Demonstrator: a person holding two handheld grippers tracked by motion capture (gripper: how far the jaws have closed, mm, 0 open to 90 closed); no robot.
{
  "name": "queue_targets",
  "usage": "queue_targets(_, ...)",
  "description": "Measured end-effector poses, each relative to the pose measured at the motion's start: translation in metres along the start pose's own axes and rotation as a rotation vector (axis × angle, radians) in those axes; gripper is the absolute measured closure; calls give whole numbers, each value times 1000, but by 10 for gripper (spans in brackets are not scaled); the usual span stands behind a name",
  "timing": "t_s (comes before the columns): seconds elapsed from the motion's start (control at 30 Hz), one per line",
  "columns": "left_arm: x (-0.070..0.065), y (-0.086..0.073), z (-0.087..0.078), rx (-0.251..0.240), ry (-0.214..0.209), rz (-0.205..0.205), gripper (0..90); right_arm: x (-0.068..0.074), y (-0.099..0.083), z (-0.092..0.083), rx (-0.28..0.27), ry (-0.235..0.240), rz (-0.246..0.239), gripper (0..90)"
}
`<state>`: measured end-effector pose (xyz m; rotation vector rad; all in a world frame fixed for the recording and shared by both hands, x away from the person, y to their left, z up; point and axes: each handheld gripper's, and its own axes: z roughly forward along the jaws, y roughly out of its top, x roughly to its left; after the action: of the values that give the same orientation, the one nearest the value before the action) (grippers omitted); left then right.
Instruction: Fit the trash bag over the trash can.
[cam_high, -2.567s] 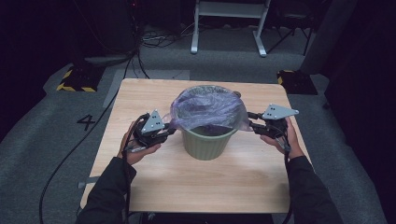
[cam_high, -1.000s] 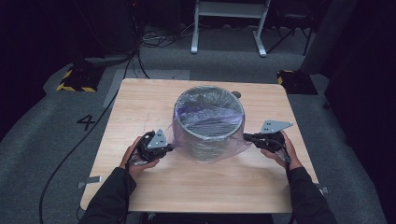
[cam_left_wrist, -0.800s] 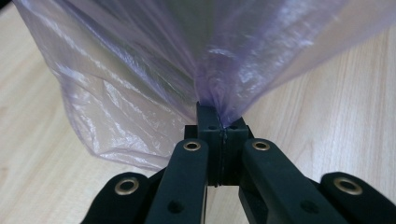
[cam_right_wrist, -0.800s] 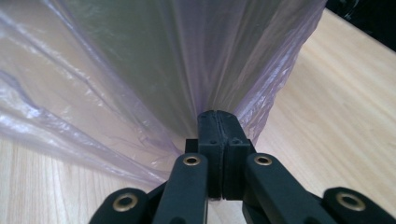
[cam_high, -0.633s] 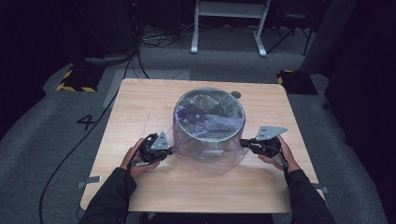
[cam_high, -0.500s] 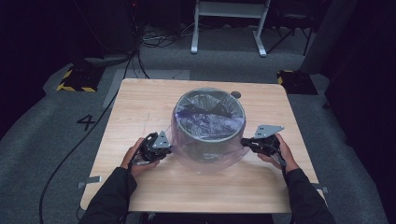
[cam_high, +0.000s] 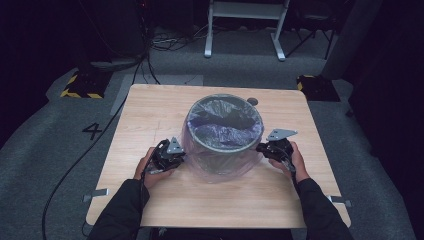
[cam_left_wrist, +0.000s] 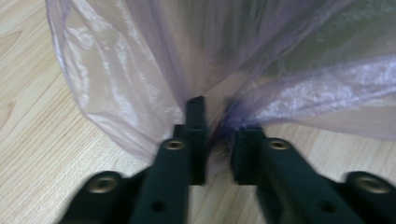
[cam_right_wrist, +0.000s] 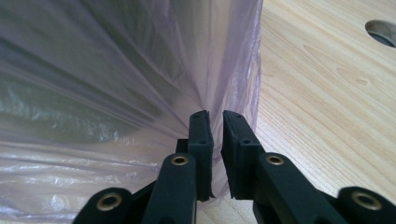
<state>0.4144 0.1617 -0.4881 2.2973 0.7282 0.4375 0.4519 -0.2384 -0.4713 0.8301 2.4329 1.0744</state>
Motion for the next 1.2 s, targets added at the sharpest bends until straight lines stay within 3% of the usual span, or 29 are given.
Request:
queue_targets(0.1, -3, -1, -5, -27, 15, -10, 614, -1, -1, 1, -5, -3, 23, 814)
queue_targets(0.2, -5, 0, -8, -44, 1, -17, 420, -3, -3, 0, -10, -15, 40, 820)
queue_targets(0.23, -7, 1, -12, -58, 4, -26, 420, -3, -3, 0, -10, -15, 40, 820)
queue_targets(0.27, -8, 1, -15, -79, -2, -36, 285, -6, -4, -1, -22, -30, 55, 839)
queue_targets(0.33, -11, 0, -23, -128, 2, -49, 248, -6, -4, -1, -27, -39, 61, 840)
queue_targets(0.37, -13, -1, -29, -151, -11, -66, 148, -8, -4, -2, -37, -52, 74, 840)
queue_targets(0.4, -15, -1, -32, -162, -18, -73, 150, -8, -4, -3, -43, -58, 80, 840)
queue_targets(0.5, -21, -4, -43, -186, 18, -67, 155, -10, -5, -5, -50, -67, 93, 819)
queue_targets(0.6, -26, -6, -52, -216, 18, -69, 154, -12, -6, -7, -65, -65, 117, 680)
queue_targets(0.73, -31, -10, -62, -233, 35, -97, 153, -13, -6, -16, -100, -10, 125, 534)
queue_targets(0.83, -35, -14, -62, -219, 41, -95, 152, -12, -5, -25, -123, -6, 123, 413)
queue_targets(0.93, -40, -17, -52, -161, 46, -93, 152, -10, -4, -34, -148, -8, 110, 346)
queue_targets(1.07, -46, -18, -38, -92, 27, -78, 162, -7, -1, -48, -199, -5, 102, 320)
queue_targets(1.2, -50, -22, -36, -91, 10, -80, 168, -4, 7, -66, -249, -3, 78, 318)
